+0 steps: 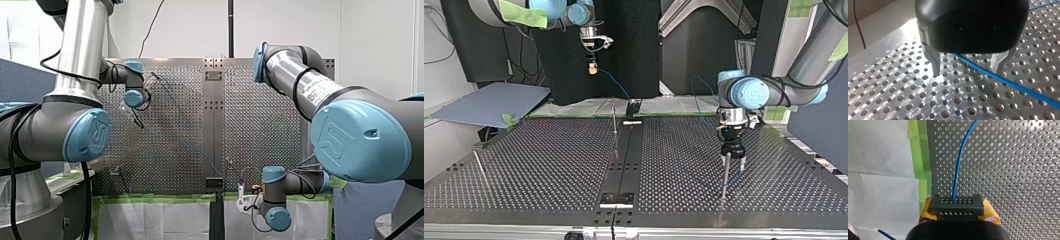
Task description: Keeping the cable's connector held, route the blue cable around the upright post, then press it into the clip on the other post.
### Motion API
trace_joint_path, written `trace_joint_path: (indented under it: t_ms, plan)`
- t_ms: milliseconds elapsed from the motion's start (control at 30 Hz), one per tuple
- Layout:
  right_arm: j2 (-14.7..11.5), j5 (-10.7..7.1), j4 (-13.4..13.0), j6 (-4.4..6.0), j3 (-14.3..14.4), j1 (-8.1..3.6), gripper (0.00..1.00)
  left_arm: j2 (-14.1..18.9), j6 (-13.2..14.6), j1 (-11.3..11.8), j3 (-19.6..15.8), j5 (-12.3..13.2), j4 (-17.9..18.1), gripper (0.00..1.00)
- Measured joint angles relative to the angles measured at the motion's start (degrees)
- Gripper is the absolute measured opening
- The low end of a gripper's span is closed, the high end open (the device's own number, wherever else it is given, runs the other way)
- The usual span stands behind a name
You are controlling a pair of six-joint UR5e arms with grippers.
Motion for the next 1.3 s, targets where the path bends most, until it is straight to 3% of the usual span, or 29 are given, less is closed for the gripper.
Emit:
trace_joint_path:
  t_ms: [667,1067,1300]
  plan:
    - [0.0,-0.53,0.0,-0.08,0.0,-0.06,0.0,-0.2,-11.0,2.1,-4.2,0.9,10.8,1.0]
    - [0.0,-0.62,0.0,-0.08,0.0,-0.06,0.0,-4.5,-17.7,3.0,-4.7,0.4,12.7,1.0]
    - [0.0,-0.62,0.0,-0.08,0.0,-0.07,0.0,-5.0,-22.1,3.0,-5.7,0.3,12.7,1.0]
